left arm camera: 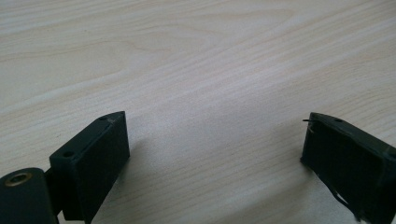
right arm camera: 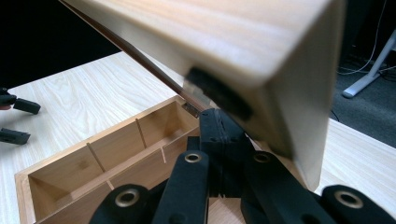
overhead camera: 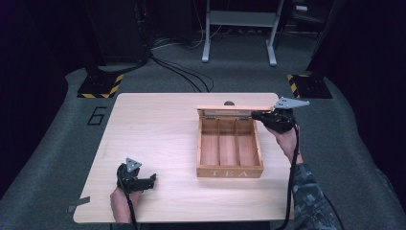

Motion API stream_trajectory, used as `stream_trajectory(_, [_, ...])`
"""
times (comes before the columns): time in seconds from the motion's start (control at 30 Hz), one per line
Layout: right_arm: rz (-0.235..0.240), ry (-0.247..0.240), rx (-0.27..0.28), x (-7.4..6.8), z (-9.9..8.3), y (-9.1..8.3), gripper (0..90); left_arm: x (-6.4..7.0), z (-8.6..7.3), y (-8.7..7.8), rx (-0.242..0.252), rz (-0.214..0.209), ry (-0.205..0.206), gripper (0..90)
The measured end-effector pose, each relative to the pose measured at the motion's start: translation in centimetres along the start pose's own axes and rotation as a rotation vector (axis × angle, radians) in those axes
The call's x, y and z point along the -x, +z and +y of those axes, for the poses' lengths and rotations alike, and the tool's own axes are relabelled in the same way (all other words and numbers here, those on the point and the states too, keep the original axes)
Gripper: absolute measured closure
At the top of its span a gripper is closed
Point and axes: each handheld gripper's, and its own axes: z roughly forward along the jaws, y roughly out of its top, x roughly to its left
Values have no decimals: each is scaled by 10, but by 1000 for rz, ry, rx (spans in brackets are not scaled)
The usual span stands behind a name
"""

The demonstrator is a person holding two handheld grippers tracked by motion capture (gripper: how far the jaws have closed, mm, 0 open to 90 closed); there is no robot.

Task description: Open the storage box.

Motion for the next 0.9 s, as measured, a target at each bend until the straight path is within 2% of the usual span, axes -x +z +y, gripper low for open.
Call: stream_trajectory(0.9, [3, 4, 3, 1, -1, 0, 900, 0, 0, 0, 1, 0, 0, 72])
